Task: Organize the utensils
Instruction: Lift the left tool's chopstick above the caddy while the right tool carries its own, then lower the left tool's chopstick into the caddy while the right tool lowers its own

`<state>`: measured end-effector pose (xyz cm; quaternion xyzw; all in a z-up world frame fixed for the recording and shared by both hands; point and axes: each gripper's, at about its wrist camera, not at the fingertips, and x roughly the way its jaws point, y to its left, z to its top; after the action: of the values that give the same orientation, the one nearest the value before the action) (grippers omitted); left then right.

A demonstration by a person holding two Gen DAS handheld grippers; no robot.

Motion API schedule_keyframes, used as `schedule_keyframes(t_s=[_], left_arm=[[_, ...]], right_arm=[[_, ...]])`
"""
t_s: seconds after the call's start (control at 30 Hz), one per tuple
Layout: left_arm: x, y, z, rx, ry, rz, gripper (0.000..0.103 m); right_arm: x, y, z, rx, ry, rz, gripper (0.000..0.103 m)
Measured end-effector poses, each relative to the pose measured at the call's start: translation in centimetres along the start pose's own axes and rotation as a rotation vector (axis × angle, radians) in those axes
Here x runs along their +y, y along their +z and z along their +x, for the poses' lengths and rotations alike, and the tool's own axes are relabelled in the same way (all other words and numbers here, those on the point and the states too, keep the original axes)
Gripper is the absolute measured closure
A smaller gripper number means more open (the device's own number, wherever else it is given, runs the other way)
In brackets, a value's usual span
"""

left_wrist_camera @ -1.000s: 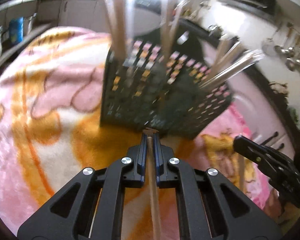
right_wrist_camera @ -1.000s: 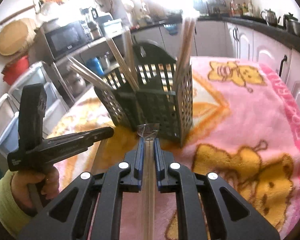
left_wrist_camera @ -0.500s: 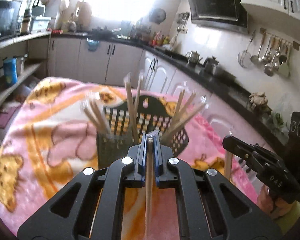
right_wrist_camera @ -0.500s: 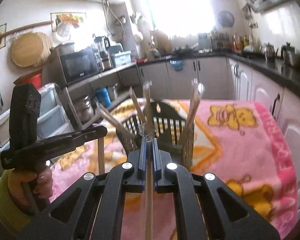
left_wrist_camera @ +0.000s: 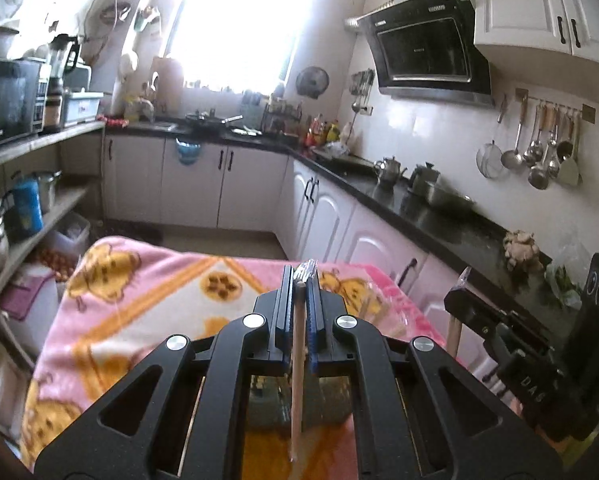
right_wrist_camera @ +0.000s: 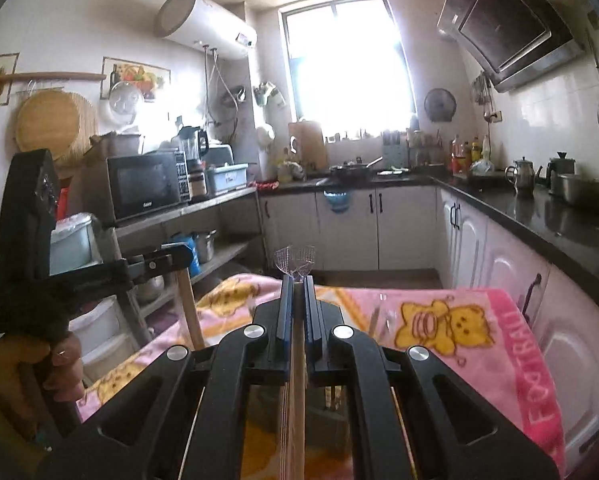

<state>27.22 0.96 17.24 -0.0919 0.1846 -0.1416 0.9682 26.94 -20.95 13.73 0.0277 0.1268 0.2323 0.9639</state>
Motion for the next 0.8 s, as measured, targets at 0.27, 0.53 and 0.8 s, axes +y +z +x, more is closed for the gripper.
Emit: schedule_keyframes(t_s=[0.27,0.53,0.8], left_arm=[[0.3,2.8,1.2,-0.089,0.061,0.017,0.102],[1.3,3.2,3.3,-0.145,0.13,0.004,0.102],[2.2,1.2,6.2,-0.096,0.14,-0.019,0.102]], right_arm=[[-1.1,2.2,3.6,-0.064,-0.022,0.01,0.098],[-2.9,3.0,7.2,-0.1,-0.056,0.05,0.098],[-3.3,2.4,9.6,-0.125,-0.107,0.003,0.098]])
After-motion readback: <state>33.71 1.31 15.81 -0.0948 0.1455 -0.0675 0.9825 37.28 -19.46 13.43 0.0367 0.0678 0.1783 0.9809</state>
